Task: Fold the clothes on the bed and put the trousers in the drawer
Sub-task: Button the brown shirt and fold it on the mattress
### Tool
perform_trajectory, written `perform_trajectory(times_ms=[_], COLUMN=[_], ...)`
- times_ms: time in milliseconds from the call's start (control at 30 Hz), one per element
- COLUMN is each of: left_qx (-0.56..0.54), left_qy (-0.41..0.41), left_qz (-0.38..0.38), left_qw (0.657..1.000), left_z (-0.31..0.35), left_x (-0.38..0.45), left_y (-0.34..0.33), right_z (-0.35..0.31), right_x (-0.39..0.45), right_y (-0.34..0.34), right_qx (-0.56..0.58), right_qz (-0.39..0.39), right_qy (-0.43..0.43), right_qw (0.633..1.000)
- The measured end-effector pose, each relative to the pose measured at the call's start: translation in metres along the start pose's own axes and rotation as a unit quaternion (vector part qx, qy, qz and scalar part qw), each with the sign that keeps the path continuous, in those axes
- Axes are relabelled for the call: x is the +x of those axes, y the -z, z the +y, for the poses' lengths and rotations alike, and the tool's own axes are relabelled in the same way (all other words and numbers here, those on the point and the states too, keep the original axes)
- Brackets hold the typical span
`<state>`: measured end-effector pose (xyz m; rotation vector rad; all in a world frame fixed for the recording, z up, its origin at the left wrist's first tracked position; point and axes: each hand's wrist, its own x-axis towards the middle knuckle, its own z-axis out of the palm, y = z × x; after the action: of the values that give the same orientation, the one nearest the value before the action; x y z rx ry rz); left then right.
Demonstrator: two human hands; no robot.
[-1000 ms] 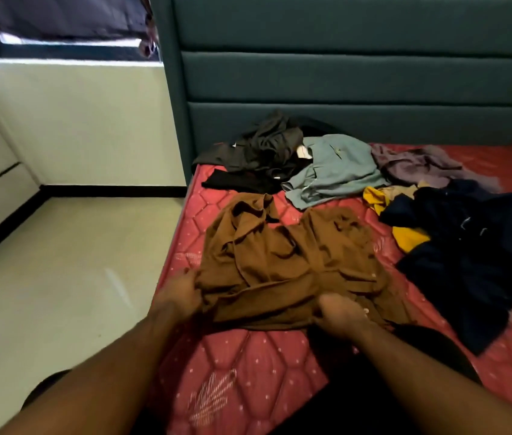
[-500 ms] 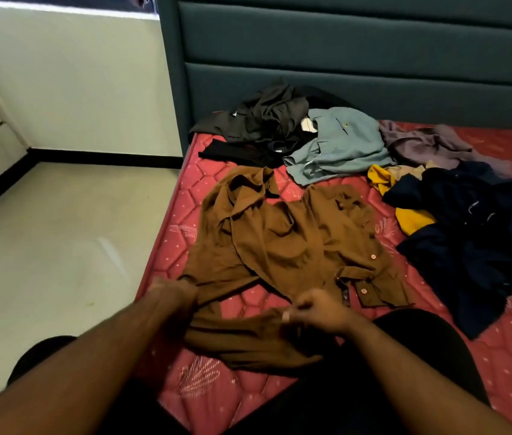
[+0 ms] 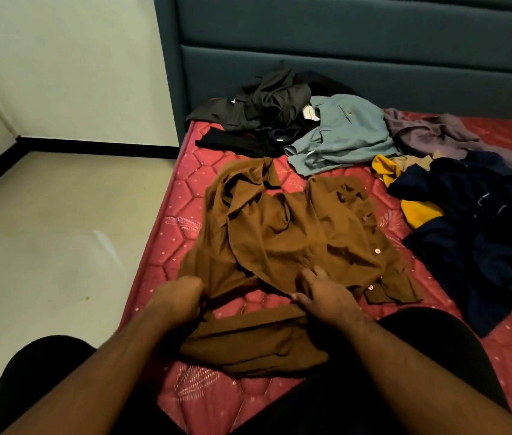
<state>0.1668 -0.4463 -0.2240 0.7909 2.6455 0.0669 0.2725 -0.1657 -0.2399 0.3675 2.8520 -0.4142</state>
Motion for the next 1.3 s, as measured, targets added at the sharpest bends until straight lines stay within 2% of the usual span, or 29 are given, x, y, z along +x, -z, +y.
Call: perform_trajectory(times_ms=[100, 167, 233, 267, 333, 400, 433, 500, 533, 600, 633, 667, 700, 733, 767, 800, 833, 867, 900, 933, 967, 1000, 1033, 1067, 1100, 1167, 1200, 1233, 1300], left_qx=[0.011, 0.01, -0.017, -0.046, -0.089, -0.068, -0.054, -0.04, -0.032, -0.012, -0.006, 0.001, 0.002, -0.01, -0.048, -0.095, -0.142, -0.158, -0.107, -0.02, 0.062, 0.112, 0.131, 0.113, 0.058, -0.147, -0.251, -0.331, -0.428], left_qy=[-0.002, -0.005, 0.009, 0.014, -0.003, -0.045, -0.055, -0.054, -0.047, -0.037, -0.03, -0.022, -0.018, -0.022, -0.035, -0.058, -0.086, -0.118, -0.155, -0.185, -0.196, -0.183, -0.161, -0.148, -0.143, -0.15, -0.15, -0.131, -0.121], left_qz=[-0.091, -0.098, -0.092, -0.068, 0.043, 0.145, 0.166, 0.148, 0.135, 0.142, 0.143, 0.142, 0.147, 0.171, 0.222, 0.285, 0.334, 0.36, 0.339, 0.287, 0.203, 0.12, 0.068, 0.051, 0.057, 0.125, 0.163, 0.169, 0.138], left_qw=[0.996, 0.995, 0.996, 0.997, 0.995, 0.986, 0.983, 0.987, 0.989, 0.989, 0.989, 0.99, 0.989, 0.985, 0.973, 0.952, 0.928, 0.912, 0.922, 0.94, 0.957, 0.969, 0.976, 0.981, 0.986, 0.97, 0.942, 0.919, 0.885], left_z=[0.009, 0.014, 0.013, 0.013, 0.013, 0.017, 0.018, 0.019, 0.019, 0.017, 0.015, 0.015, 0.014, 0.014, 0.015, 0.017, 0.019, 0.022, 0.026, 0.03, 0.035, 0.038, 0.039, 0.039, 0.039, 0.038, 0.04, 0.043, 0.056], left_x=[-0.021, -0.026, -0.024, -0.023, -0.017, -0.007, -0.001, 0.008, 0.01, 0.013, 0.014, 0.013, 0.012, 0.012, 0.01, 0.009, 0.008, 0.009, 0.013, 0.02, 0.029, 0.038, 0.049, 0.057, 0.064, 0.08, 0.085, 0.086, 0.083], left_y=[-0.001, -0.002, -0.002, -0.006, -0.018, -0.03, -0.035, -0.044, -0.048, -0.053, -0.052, -0.048, -0.043, -0.04, -0.036, -0.033, -0.031, -0.027, -0.02, -0.013, -0.004, 0.004, 0.014, 0.026, 0.042, 0.086, 0.119, 0.15, 0.213], right_z=[-0.018, -0.025, -0.028, -0.027, -0.023, -0.023, -0.024, -0.025, -0.024, -0.022, -0.023, -0.026, -0.028, -0.032, -0.036, -0.039, -0.043, -0.043, -0.039, -0.039, -0.042, -0.043, -0.042, -0.04, -0.038, -0.028, -0.023, -0.02, -0.024], right_x=[0.003, 0.006, 0.008, 0.009, 0.01, 0.011, 0.013, 0.018, 0.02, 0.024, 0.025, 0.024, 0.019, 0.011, 0.005, -0.004, -0.012, -0.018, -0.019, -0.019, -0.019, -0.019, -0.019, -0.018, -0.015, -0.003, 0.007, 0.014, 0.025], right_y=[-0.004, -0.013, -0.015, -0.015, -0.016, -0.015, -0.015, -0.019, -0.021, -0.016, -0.008, 0.003, 0.014, 0.026, 0.029, 0.029, 0.024, 0.018, 0.012, 0.012, 0.02, 0.034, 0.047, 0.062, 0.077, 0.112, 0.14, 0.166, 0.232], right_qx=[0.007, -0.018, -0.089, -0.117, -0.142, -0.139, -0.138, -0.133, -0.091, 0.101, 0.256, 0.415, 0.52, 0.554, 0.516, 0.427, 0.335, 0.272, 0.245, 0.268, 0.307, 0.344, 0.368, 0.359, 0.311, 0.153, 0.115, 0.119, 0.166], right_qz=[0.009, 0.006, 0.042, 0.056, 0.064, 0.06, 0.046, 0.039, 0.059, 0.103, 0.115, 0.112, 0.079, 0.012, -0.073, -0.17, -0.27, -0.362, -0.425, -0.462, -0.466, -0.455, -0.44, -0.419, -0.376, -0.2, -0.093, 0.001, 0.16], right_qy=[0.066, 0.082, 0.101, 0.104, 0.088, 0.063, 0.051, 0.046, 0.051, 0.023, -0.014, -0.046, -0.056, -0.04, -0.01, 0.024, 0.053, 0.056, 0.057, 0.056, 0.06, 0.06, 0.065, 0.076, 0.092, 0.085, 0.063, 0.044, 0.033], right_qw=[0.998, 0.996, 0.99, 0.986, 0.984, 0.986, 0.988, 0.989, 0.993, 0.989, 0.96, 0.902, 0.849, 0.831, 0.854, 0.888, 0.901, 0.89, 0.87, 0.843, 0.828, 0.819, 0.816, 0.83, 0.868, 0.964, 0.987, 0.992, 0.973])
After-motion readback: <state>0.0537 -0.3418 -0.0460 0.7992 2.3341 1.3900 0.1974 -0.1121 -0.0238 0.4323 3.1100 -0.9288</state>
